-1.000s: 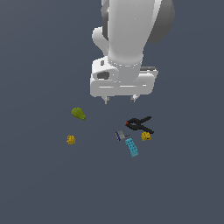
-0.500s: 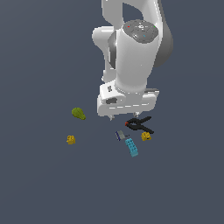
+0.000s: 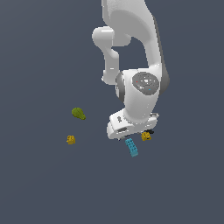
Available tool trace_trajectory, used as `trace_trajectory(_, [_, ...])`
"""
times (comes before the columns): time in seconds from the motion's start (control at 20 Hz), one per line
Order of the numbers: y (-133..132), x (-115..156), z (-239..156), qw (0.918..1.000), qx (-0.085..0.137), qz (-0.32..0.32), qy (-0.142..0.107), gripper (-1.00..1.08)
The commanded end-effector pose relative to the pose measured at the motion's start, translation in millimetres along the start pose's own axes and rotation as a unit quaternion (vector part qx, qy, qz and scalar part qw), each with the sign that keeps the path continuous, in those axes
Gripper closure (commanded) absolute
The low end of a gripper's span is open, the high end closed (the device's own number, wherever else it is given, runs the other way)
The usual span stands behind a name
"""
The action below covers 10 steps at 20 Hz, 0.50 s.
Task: Pick up a designated object from a clutter of objects.
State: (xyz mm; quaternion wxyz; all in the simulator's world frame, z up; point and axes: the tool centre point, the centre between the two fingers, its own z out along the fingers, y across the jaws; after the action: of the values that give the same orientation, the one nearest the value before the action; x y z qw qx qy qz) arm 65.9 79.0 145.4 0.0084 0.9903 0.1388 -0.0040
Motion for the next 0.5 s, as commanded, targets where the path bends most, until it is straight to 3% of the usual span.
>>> trace_trajectory(0.0, [-6.2,5.4,21.9,0.9999,0.002,-0.012,0.002,-0.92])
trace_trajectory(0.45, [-20.4,12.4,67.9,0.9993,0.007,-0.036,0.005,-0.92])
